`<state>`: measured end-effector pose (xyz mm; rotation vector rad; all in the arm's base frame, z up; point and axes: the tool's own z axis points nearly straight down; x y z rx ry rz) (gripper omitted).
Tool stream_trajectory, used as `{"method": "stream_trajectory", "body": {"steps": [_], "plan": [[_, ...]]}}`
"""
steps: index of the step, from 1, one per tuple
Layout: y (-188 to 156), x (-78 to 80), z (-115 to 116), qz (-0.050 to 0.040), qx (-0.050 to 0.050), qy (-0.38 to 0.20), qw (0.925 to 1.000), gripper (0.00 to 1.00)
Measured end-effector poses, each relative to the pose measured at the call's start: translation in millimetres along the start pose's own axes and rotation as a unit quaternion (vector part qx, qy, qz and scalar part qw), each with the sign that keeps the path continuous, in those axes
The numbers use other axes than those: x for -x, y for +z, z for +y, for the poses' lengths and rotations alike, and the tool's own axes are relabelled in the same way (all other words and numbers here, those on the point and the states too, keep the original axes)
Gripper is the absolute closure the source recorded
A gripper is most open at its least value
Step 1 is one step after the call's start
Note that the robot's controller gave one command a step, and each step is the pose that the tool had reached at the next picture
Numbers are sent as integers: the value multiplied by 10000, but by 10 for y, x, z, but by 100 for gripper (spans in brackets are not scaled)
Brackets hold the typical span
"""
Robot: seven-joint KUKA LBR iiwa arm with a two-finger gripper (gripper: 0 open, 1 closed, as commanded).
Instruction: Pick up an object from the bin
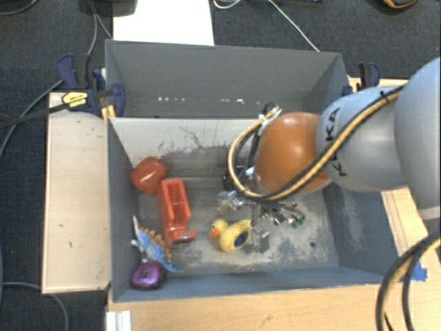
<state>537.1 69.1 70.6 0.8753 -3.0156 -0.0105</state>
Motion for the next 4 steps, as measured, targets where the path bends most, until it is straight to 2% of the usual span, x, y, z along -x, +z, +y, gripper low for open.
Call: {"method": "stream_trajectory", "body": {"steps": [1,3,4], "plan": [[3,118,99,1,7,-1852,9827,100],[3,117,99,1,7,-1866,9824,100],[0,292,-36,-20,-1,-2120,9773,100]]}}
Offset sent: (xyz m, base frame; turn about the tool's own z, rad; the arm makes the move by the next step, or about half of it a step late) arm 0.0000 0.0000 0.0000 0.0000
